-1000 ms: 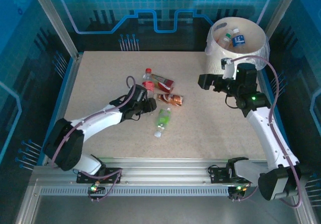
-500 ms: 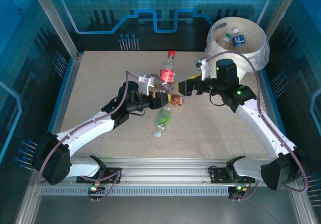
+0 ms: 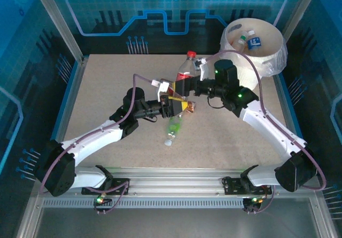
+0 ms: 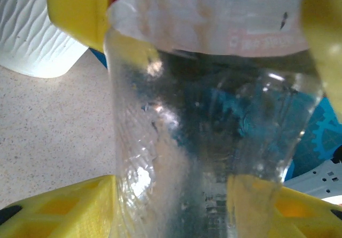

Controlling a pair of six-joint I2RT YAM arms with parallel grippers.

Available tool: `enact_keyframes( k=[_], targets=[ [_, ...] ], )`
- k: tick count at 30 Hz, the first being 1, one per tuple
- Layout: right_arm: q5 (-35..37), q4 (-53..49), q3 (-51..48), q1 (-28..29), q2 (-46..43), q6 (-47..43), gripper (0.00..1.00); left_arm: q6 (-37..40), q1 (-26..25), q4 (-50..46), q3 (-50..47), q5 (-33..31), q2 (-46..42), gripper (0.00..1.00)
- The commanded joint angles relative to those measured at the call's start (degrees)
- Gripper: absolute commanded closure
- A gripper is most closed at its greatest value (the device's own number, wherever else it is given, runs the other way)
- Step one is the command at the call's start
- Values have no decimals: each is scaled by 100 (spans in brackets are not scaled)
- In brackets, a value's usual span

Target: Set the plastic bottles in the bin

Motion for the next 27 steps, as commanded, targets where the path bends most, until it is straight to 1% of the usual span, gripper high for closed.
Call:
enact_keyframes(
  k=[1,3,7,9,11,14,17,19,21,26,27],
  targets=[
    [-21,1031,-235,32,-123,465,20,-58,-51,389,-54,177,64,57],
    [-57,1029,-237,41,-155,461,27,-56,-55,386,-78,117,66,57],
    [26,596,-168,50,-189,194,37,-38,-59,361,-112,55,81,56],
    [84,456,-153,48,-173,102,43,-7,-56,256,-71,56,112,54],
    [140,323,-104,50,-124,4,47,33,-50,51,-1,-17,144,45],
    [183,285,-39,50,-50,-80,51,41,-56,-176,79,-140,170,29],
    [211,-23,215,47,64,-286,54,-55,-53,-205,118,-150,179,17],
    [244,-221,369,49,120,-425,55,-77,-46,-181,102,-181,155,13],
    [317,-331,451,49,130,-543,56,-57,-47,-217,88,-262,114,10],
    [706,-697,658,28,95,-863,58,108,-41,-436,14,-522,-111,1],
    [815,-749,676,19,66,-929,58,158,-47,-538,22,-597,-156,1]
  ],
)
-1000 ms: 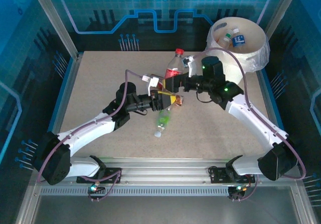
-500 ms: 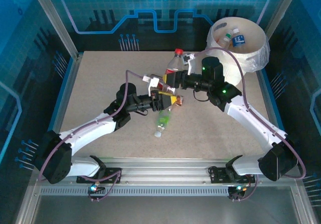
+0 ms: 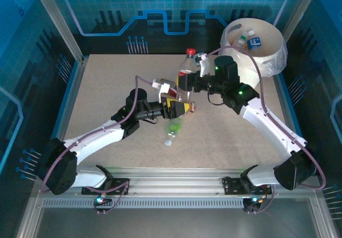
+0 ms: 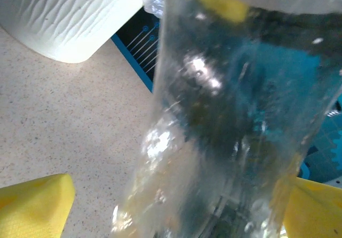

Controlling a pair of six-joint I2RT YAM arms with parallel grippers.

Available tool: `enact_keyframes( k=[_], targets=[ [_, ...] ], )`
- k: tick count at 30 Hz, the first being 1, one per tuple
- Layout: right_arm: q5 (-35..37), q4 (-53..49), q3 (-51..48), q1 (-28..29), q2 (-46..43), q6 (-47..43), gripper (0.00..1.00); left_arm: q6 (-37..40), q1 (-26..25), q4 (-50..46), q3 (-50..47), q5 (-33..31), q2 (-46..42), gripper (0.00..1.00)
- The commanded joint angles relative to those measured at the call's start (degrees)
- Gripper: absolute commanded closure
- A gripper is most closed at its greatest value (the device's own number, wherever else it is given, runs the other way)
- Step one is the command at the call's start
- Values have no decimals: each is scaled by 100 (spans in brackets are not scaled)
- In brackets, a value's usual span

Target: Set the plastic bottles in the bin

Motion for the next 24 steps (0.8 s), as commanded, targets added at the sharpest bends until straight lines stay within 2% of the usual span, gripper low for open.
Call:
enact_keyframes(
  k=[1,7,17,24],
  targets=[
    [457,-374,242,-16,-67,-403,58,272,-22,-364,103,-356,-291,1],
    [1281,-841,469,-367,-143,-439,60,426,-15,-958,140,-779,-518,1],
    [1770,-1126,1491,-1659,45,-572,60,211,3,-1116,7,-1156,-570,1],
    [2227,-795,2226,-2400,385,-568,59,98,31,-1152,-89,-1259,-591,1]
  ],
)
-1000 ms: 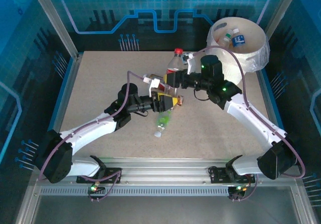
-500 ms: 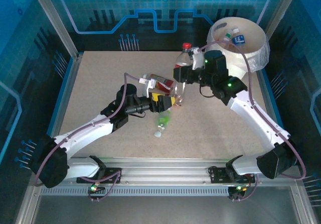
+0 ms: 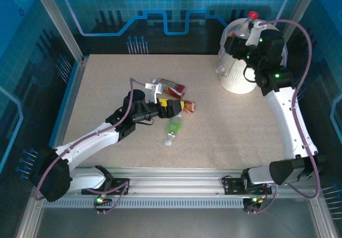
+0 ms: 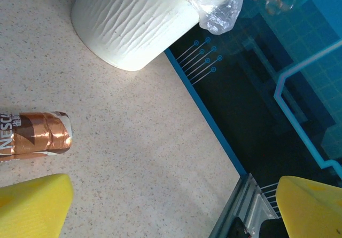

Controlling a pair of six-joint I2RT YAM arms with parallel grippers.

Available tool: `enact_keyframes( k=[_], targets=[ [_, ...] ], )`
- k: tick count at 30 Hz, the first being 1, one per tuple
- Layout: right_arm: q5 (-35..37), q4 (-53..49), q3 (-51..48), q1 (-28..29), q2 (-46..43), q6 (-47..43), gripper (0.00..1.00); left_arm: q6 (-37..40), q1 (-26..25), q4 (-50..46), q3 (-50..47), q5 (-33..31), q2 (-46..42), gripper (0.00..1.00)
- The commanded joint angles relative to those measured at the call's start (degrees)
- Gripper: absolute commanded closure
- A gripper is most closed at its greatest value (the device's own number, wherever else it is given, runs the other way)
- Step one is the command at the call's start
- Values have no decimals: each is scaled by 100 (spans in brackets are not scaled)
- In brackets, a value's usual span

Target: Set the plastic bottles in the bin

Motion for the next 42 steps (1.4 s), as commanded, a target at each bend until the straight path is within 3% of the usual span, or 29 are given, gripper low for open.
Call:
enact_keyframes(
  k=[1,9,14,24,34,38,42],
  targets=[
    [453,296,375,-310,283,-34,59,-136,40,-120,-89,-151,-129,1],
    [1239,1410,948,-836,1059,331,59,-160,46,-261,-133,-286,-246,1],
    [1710,1488,1435,-946,1659,225,60,-159,45,-356,-159,-351,-357,1],
    [1993,189,2169,-958,2692,-735,56,-102,55,-516,-186,-460,-445,1],
    [1120,-1450,3443,-999,3914,-810,51,-112,60,-601,-90,-527,-292,1],
    [918,-1733,3784,-999,4254,-693,45,-129,65,-641,-64,-549,-253,1],
    [974,-2032,4232,-1023,4552,-519,31,-120,58,-711,-72,-662,-239,1]
  ],
)
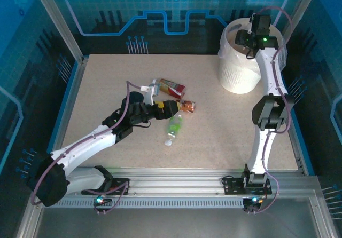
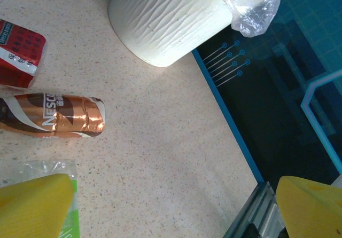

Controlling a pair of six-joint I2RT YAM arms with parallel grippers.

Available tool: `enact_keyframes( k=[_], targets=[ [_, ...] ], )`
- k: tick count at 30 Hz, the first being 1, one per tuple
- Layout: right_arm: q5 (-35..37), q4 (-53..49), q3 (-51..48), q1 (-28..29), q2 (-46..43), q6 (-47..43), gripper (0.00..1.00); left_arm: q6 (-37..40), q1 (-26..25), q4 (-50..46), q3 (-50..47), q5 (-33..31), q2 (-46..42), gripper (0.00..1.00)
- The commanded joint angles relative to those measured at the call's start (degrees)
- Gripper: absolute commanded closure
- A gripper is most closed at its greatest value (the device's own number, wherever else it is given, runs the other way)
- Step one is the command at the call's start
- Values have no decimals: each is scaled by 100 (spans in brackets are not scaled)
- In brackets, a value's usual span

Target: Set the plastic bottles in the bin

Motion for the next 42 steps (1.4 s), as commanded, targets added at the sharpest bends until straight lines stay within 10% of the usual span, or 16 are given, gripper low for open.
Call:
enact_keyframes(
  k=[1,9,29,42],
  targets=[
    [-44,-550,607,-59,234,255,26,-5,25,-125,34,-187,65,1],
    [268,-795,966,-200,239,775,0,-78,44,-91,34,-225,129,1],
    [194,-517,218,-200,-1030,613,0,-61,58,-143,106,-302,313,1],
    [-698,122,-2098,318,-2882,221,0,-101,51,-1103,332,-1009,497,1]
  ],
)
